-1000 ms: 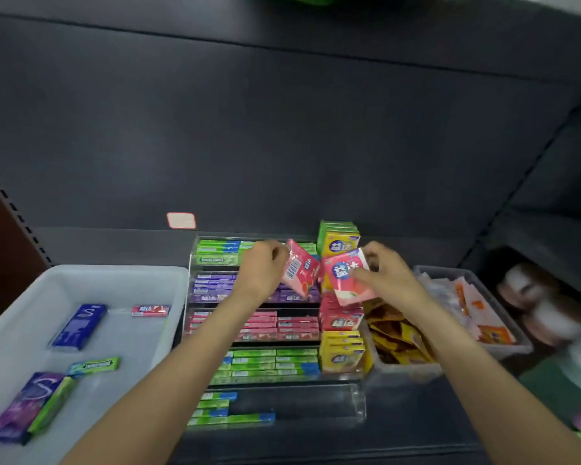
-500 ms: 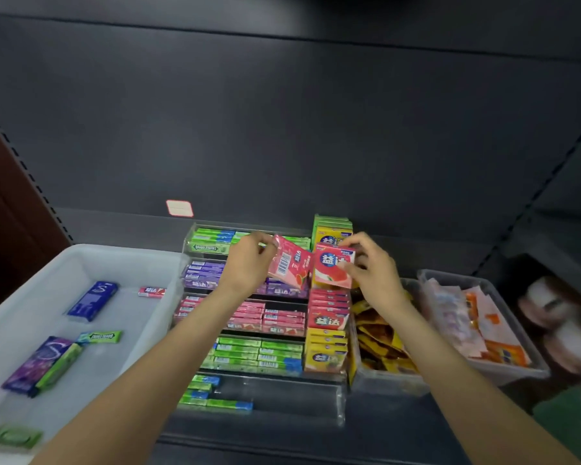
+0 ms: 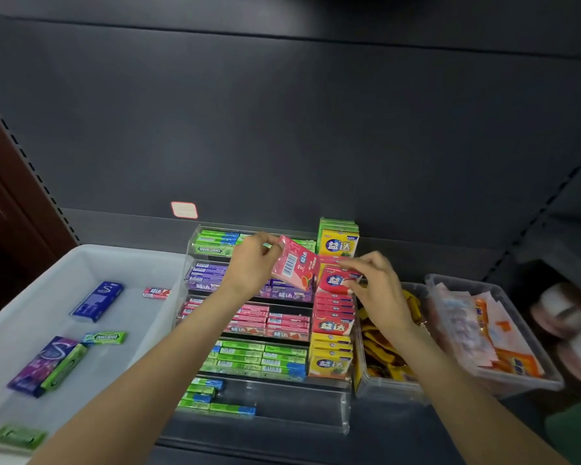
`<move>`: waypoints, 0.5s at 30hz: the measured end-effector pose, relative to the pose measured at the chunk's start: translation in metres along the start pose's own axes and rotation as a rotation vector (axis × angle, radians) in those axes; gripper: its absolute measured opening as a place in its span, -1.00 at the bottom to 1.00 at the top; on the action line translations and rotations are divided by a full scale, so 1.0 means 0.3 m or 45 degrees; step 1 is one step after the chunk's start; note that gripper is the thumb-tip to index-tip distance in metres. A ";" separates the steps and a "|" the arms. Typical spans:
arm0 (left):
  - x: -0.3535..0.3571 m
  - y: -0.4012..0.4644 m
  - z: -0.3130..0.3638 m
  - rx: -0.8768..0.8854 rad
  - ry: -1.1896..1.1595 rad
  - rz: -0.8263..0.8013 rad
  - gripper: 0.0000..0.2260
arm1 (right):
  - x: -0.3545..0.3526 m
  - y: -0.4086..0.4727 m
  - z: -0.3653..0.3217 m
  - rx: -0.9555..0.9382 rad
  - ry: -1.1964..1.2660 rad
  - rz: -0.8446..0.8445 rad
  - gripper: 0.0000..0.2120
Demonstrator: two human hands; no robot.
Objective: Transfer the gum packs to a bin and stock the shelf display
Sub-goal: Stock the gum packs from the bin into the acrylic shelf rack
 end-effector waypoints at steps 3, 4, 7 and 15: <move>0.013 0.001 0.006 0.017 -0.031 -0.033 -0.78 | 0.000 -0.007 -0.028 -0.056 -0.117 0.025 -0.64; 0.016 0.001 0.005 0.017 -0.043 -0.042 -0.78 | 0.001 -0.009 -0.039 -0.084 -0.175 0.032 -0.64; 0.023 0.001 -0.003 -0.017 -0.102 -0.065 -0.81 | 0.004 -0.015 -0.065 -0.135 -0.325 -0.032 -0.61; 0.034 -0.020 -0.023 -0.180 -0.356 -0.045 -0.91 | -0.053 -0.036 -0.184 -0.248 -0.028 -0.054 -0.50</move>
Point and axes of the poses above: each hand's wrist, its own y-axis towards the middle knuckle, its own x-axis out of the palm, z = x × y, the point moved 7 cm from there along y, towards the middle knuckle, and after that the axes turned 1 degree about z, right-handed, at the moved point
